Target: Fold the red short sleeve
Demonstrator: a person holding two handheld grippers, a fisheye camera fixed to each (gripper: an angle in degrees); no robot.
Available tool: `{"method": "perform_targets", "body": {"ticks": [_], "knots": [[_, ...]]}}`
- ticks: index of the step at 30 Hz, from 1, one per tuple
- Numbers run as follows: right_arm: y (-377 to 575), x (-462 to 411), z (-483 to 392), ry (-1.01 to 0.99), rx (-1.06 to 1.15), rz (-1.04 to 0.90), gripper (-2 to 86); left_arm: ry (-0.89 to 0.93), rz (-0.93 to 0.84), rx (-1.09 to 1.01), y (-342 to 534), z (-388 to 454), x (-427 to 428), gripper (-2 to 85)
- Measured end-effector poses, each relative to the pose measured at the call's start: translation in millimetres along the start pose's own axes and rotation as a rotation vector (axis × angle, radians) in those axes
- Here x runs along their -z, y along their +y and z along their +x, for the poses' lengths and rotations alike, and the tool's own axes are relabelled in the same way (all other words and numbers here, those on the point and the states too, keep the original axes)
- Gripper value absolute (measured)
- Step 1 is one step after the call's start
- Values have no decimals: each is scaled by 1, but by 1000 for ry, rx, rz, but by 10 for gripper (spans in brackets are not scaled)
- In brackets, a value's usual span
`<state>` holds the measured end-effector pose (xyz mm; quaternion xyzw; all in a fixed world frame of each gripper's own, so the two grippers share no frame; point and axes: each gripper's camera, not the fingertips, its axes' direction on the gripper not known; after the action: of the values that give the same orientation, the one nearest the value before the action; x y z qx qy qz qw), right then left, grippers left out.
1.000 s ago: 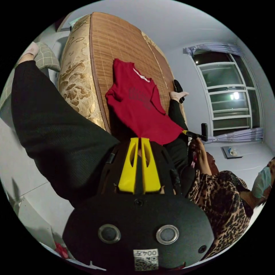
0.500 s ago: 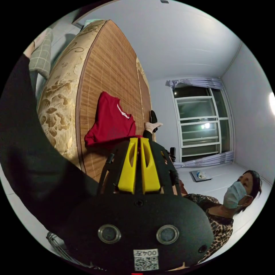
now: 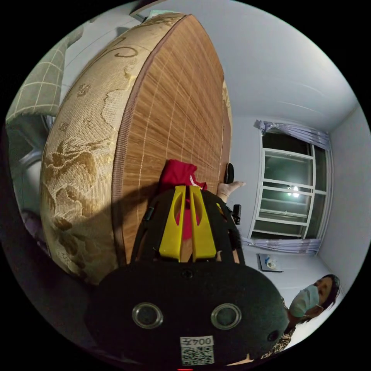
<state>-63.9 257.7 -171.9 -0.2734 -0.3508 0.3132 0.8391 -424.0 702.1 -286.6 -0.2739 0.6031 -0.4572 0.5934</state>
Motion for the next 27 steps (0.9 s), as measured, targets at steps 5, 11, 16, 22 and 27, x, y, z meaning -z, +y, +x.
{"method": "perform_targets", "body": {"ticks": [5,11,16,22,27], "knots": [[-6,-8,-2,65,-3,128,63,81,64,22,-3,-7,-16,24],[25,-25,-51,243,214,278,65,125,326,1,23,2,-10,24],[65,-93,-99,403,469,237,56,-62,397,-321,70,65,-42,14],[90,-167,-135,665,770,259,62,-464,244,-768,118,139,-148,10],[83,-200,-133,705,811,248,61,-653,130,-969,131,169,-221,12]]}}
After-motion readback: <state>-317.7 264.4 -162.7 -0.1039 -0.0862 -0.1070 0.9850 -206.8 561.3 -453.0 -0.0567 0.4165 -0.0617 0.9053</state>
